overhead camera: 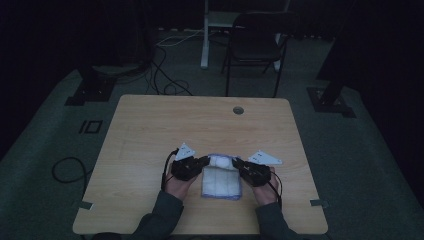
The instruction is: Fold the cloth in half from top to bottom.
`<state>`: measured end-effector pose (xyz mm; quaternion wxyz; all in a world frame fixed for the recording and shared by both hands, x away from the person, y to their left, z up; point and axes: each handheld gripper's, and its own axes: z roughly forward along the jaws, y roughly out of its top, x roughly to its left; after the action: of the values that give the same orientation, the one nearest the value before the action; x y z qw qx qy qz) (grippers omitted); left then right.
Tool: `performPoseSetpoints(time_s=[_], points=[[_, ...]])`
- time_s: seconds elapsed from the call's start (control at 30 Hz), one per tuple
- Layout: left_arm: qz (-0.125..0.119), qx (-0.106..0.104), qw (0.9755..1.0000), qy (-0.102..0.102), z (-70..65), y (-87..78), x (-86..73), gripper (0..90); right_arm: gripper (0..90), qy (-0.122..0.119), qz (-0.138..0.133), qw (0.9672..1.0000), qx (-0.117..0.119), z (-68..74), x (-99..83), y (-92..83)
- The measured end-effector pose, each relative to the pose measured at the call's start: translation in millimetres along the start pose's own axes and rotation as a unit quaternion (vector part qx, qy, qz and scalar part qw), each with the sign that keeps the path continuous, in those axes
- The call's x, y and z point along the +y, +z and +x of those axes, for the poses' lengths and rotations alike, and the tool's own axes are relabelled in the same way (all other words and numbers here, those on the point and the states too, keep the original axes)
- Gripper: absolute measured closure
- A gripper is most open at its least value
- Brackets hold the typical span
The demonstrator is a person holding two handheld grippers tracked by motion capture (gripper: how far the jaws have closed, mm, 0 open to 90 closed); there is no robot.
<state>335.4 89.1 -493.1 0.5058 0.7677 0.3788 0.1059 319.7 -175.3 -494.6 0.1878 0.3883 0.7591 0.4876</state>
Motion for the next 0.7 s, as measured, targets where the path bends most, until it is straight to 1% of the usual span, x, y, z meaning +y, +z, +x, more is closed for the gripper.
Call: performPoseSetpoints(time_s=[0.2,0.37,0.57,0.7], points=[[0.011,-0.001,0.9999,-0.002,-1.9,0.5,-9.1,85.2,83.5,0.008,0.006,0.9999,0.003,5.3,-13.6,0.4],[0.014,-0.003,0.9999,-0.004,-2.5,-0.2,-15.3,84.8,83.4,0.004,0.009,0.9999,0.004,11.2,-23.2,0.1],[0.022,-0.003,0.9997,-0.005,-1.9,-1.5,-23.8,84.5,83.3,0.004,0.013,0.9999,0.004,14.5,-28.9,1.6],[0.027,-0.005,0.9996,-0.008,-2.3,-0.8,-28.5,84.2,83.2,0.008,0.016,0.9998,0.005,15.1,-32.7,2.1]])
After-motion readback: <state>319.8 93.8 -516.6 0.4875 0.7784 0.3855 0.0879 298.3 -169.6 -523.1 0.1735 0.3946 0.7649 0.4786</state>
